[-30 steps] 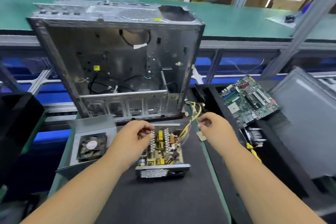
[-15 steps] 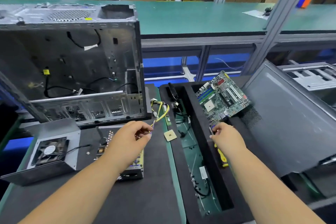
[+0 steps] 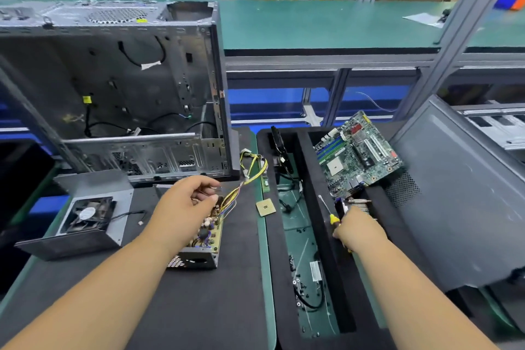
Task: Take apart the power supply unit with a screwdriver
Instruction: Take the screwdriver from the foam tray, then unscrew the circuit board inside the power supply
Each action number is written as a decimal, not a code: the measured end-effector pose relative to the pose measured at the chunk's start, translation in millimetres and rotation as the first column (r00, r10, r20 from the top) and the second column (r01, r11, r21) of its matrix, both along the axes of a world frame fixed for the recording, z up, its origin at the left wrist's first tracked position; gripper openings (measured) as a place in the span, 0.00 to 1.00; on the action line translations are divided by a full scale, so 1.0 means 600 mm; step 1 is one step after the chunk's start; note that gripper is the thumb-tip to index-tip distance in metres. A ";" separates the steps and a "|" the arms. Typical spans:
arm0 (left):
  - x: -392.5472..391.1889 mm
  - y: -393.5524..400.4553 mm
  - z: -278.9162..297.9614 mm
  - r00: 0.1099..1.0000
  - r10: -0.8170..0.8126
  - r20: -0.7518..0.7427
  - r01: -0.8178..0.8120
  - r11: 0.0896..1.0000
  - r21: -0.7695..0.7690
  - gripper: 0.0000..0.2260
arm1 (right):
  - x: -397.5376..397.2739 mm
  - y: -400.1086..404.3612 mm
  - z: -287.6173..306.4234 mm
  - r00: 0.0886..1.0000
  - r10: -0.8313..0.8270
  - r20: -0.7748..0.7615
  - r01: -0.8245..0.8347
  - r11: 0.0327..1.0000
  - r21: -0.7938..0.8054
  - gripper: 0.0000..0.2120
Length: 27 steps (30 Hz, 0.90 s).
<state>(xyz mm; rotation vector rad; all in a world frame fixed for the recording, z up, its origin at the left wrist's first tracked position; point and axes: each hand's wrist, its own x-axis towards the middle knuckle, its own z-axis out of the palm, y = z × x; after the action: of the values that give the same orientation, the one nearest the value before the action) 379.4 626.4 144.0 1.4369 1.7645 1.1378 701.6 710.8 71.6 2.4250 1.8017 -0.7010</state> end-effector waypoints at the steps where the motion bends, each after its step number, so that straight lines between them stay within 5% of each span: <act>1: -0.007 -0.002 0.000 1.000 0.013 -0.008 -0.013 1.000 0.002 0.13 | -0.005 0.001 0.007 0.999 0.004 -0.036 -0.001 0.998 0.070 0.13; 7: -0.054 -0.007 -0.017 0.994 0.016 -0.111 -0.017 1.000 -0.010 0.11 | -0.071 -0.012 0.075 0.938 0.124 -0.325 -0.013 0.946 0.323 0.06; 12: -0.101 -0.006 -0.041 0.886 -0.123 -0.448 0.109 0.992 -0.057 0.10 | -0.159 -0.052 0.117 0.849 0.249 -0.466 -0.087 0.936 0.340 0.04; 19: -0.124 0.000 -0.076 0.776 -0.358 -0.519 0.364 0.927 -0.095 0.09 | -0.278 -0.107 0.125 0.854 0.402 -0.331 -0.306 0.902 0.306 0.10; 27: -0.131 0.005 -0.092 0.672 -0.392 -0.629 0.460 0.886 -0.061 0.12 | -0.317 -0.111 0.136 0.880 0.427 -0.210 -0.345 0.876 0.337 0.09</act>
<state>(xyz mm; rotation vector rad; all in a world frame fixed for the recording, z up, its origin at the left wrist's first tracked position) 301.0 629.6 88.6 2.3483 1.6189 0.5163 511.7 644.2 153.2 2.0728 2.5746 -0.8144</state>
